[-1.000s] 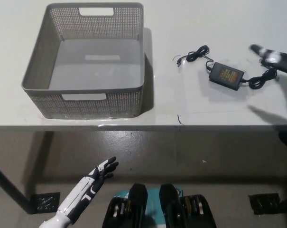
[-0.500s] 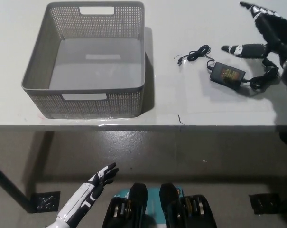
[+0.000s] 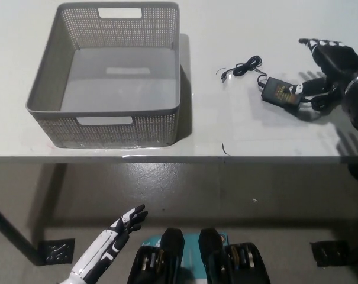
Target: Use the right hand to pick up a black power cord and place it into a container on the left hand side
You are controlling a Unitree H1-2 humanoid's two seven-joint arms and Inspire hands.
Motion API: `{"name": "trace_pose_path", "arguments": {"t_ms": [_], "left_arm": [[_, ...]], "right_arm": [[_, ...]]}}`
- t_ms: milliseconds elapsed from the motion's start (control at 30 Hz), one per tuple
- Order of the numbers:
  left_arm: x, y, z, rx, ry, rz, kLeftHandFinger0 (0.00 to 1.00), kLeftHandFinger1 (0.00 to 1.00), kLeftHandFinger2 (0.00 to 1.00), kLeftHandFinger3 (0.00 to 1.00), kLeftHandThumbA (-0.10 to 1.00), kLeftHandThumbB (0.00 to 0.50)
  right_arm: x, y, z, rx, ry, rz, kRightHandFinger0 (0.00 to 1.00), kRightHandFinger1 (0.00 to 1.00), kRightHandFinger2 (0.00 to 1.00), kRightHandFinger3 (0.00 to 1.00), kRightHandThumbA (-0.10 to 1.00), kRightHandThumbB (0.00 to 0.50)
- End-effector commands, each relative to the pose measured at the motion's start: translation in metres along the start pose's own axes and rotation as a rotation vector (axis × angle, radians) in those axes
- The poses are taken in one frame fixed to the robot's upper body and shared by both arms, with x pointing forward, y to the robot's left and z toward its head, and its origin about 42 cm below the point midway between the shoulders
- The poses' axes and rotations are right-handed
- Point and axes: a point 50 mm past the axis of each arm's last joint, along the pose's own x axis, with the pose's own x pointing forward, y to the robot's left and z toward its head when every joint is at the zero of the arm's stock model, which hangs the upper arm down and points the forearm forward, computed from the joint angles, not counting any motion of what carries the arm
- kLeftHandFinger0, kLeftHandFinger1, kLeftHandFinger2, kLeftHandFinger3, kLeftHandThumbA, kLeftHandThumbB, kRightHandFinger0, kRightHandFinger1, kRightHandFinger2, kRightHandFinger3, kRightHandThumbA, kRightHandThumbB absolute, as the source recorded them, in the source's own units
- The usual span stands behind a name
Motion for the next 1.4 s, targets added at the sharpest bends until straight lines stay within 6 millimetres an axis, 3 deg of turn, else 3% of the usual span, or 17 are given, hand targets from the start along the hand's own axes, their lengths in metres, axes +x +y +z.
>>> {"name": "trace_pose_path", "arguments": {"t_ms": [0, 267, 600, 1067, 1367], "left_arm": [[0.003, 0.006, 0.011, 0.028, -0.067, -0.003, 1.00, 1.00, 1.00, 1.00, 1.00, 0.425], [0.007, 0.011, 0.011, 0.021, -0.053, 0.007, 1.00, 1.00, 1.00, 1.00, 1.00, 0.436], [0.009, 0.012, 0.013, 0.013, -0.044, 0.029, 1.00, 1.00, 1.00, 1.00, 0.99, 0.453], [0.014, 0.017, 0.019, 0.027, -0.042, 0.033, 1.00, 1.00, 1.00, 1.00, 0.98, 0.470], [0.017, 0.020, 0.024, 0.033, -0.062, 0.029, 1.00, 1.00, 1.00, 1.00, 0.98, 0.464]], "right_arm": [[0.008, -0.034, 0.007, -0.062, -0.015, -0.048, 1.00, 1.00, 1.00, 1.00, 0.92, 0.500], [0.017, -0.023, 0.005, -0.043, 0.024, -0.014, 1.00, 1.00, 1.00, 1.00, 0.90, 0.500], [0.030, -0.009, 0.019, -0.026, 0.060, 0.032, 1.00, 1.00, 1.00, 1.00, 0.92, 0.500], [0.039, -0.015, 0.049, -0.020, 0.020, 0.032, 1.00, 1.00, 1.00, 1.00, 0.96, 0.500], [0.042, 0.007, 0.057, -0.032, 0.058, 0.107, 1.00, 1.00, 1.00, 1.00, 0.92, 0.500]]}}
